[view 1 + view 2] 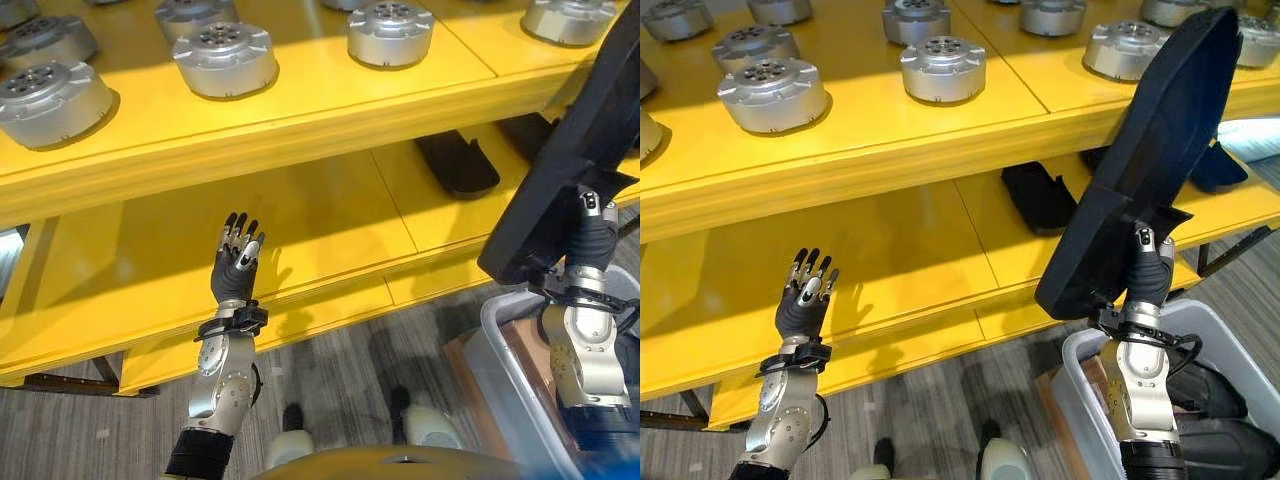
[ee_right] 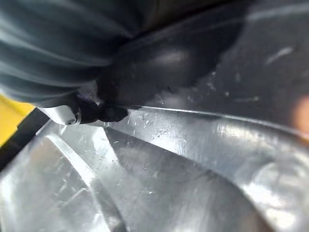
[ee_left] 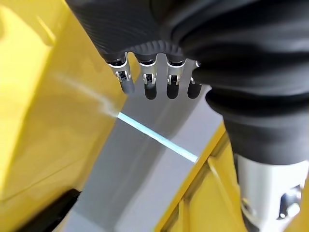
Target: Move parts from the plastic box to the shelf.
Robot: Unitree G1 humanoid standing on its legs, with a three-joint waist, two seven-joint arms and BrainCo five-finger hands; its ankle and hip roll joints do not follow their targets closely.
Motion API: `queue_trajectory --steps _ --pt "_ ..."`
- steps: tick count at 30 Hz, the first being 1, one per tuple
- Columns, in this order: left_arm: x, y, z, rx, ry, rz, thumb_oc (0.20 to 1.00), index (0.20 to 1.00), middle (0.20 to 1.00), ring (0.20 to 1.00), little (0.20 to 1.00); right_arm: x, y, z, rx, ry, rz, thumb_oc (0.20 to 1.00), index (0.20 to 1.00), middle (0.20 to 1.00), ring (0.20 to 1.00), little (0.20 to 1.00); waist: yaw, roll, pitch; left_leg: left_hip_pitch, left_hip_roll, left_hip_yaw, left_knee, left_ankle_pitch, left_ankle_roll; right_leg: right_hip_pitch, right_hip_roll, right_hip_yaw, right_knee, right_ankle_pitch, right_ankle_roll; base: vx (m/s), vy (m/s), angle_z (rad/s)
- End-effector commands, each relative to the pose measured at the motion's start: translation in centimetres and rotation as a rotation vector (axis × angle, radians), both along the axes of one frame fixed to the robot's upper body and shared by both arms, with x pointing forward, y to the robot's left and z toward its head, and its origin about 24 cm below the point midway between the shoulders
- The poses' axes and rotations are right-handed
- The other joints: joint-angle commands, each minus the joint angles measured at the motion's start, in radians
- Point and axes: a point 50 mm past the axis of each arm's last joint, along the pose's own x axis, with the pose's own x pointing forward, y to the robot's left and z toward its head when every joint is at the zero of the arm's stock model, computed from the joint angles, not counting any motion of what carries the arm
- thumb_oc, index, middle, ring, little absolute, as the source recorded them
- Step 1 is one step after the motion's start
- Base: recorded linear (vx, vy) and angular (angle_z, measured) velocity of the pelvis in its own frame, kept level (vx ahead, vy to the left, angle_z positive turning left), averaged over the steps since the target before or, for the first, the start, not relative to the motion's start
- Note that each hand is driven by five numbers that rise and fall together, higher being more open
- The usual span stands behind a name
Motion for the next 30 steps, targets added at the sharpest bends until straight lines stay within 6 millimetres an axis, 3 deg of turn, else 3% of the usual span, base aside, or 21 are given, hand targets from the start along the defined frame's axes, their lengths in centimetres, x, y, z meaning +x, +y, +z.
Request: queue_trajectory --steps 1,8,16,20,30 --pt "-0.1 1.6 2.6 0.08 -0.123 0.026 1.0 1.0 1.0 1.0 1.0 -0.8 -1.6 1.8 0.026 -0.145 -0.106 0.2 0.2 0.2 0.2 0.2 -0.008 -0.018 -0.037 0.041 0.039 -0.029 0.034 -0.083 -0.007 0.045 -0.083 0.047 0.018 -0.024 0.07 0.03 0.045 -0.01" --pt "-0.7 1.9 2.2 0.076 -0.109 0.045 1.0 1.0 1.0 1.0 1.0 -0.6 -1.6 -1.6 0.164 -0.045 -0.109 0.2 0.2 0.2 0.2 0.2 -0.016 -0.003 -0.046 0.068 0.024 -0.014 0.018 -0.094 -0.003 0.057 -0.098 0.068 -0.002 -0.011 0.079 0.02 0.042 -0.06" --pt "-1.0 1.5 1.9 0.065 -0.089 0.032 1.0 1.0 1.0 1.0 1.0 1.0 2.1 -4.9 0.345 0.069 0.06 0.2 0.2 0.2 0.2 0.2 -0.005 -0.001 -0.041 0.08 0.014 -0.009 0.019 -0.106 0.0 0.07 -0.111 0.082 -0.023 0.001 0.084 0.0 0.026 0.0" --pt "-1.0 1.5 2.0 0.065 -0.093 0.028 1.0 1.0 1.0 1.0 1.0 1.8 3.9 -4.5 0.326 0.083 0.167 0.2 0.2 0.2 0.2 0.2 0.004 -0.005 -0.04 0.082 0.012 -0.012 0.018 -0.107 0.001 0.076 -0.113 0.082 -0.028 0.002 0.085 0.0 0.0 0.0" --pt "-0.8 0.8 2.2 0.05 -0.105 -0.024 1.0 1.0 1.0 1.0 1.0 3.8 6.1 -0.3 0.095 -0.001 0.341 0.2 0.2 0.2 0.2 0.2 0.045 -0.021 -0.036 0.075 0.015 -0.035 0.014 -0.101 0.0 0.091 -0.113 0.062 -0.04 0.001 0.087 0.0 -0.004 0.02"
